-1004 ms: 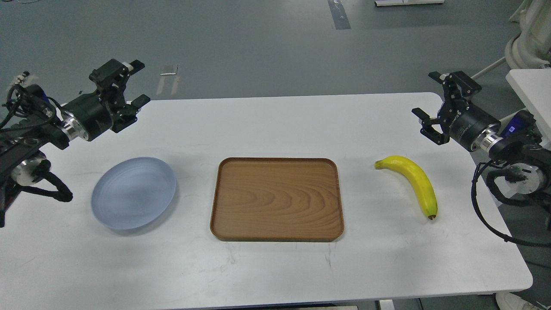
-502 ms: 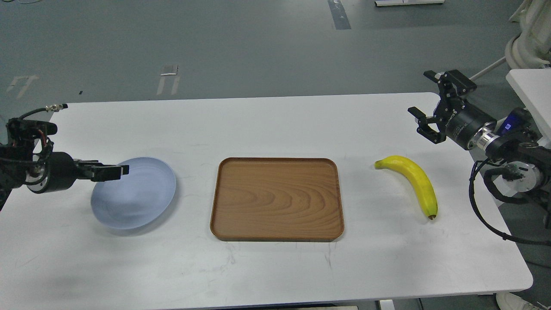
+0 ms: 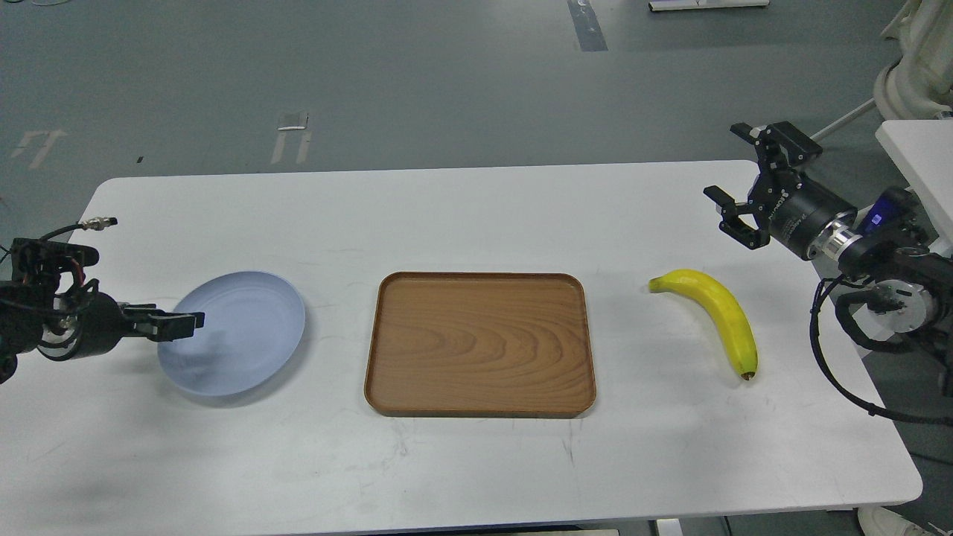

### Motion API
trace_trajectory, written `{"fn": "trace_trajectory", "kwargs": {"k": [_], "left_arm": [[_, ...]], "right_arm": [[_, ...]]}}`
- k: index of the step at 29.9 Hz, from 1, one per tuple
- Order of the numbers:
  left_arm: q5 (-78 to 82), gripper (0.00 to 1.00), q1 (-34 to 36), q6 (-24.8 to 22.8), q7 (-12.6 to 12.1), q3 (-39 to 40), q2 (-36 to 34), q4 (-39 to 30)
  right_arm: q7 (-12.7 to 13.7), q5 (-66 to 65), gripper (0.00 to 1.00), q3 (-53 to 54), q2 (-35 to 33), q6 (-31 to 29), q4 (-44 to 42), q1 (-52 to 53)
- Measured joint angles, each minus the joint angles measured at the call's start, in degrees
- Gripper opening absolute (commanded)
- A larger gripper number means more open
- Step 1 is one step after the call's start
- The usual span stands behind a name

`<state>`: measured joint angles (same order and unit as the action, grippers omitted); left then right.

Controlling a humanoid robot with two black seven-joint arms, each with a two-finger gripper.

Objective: Place banana on plate with both arms
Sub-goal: 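Close the left gripper on the plate rim farthest from the tray, then lift the plate with the left gripper and lower it onto the wooden tray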

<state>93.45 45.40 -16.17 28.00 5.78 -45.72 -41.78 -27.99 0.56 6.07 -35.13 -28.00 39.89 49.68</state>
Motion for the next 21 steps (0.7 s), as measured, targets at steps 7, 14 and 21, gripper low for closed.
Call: {"fn": "trace_trajectory", "kwargs": {"k": [7,14,21], "left_arm": [[-0.61,0.0,-0.53,-0.13,0.0,0.0,0.19,0.15],[-2.43,0.0,-0.33,-0.18,0.0,0.1,0.19,-0.2],[-7.39,0.0,0.97,-0.86,0.0,0.26,-0.13,-0.82]], "right_arm": [[0.0,-0.61,0.99,0.0,-0.04,0.0,0.11,-0.01],[0.0,-0.82,0.99,0.0,-0.04,0.0,0.11,-0.01],[0.0,-0.83,0.99,0.0,-0.04,0.0,0.18,0.04]]}}
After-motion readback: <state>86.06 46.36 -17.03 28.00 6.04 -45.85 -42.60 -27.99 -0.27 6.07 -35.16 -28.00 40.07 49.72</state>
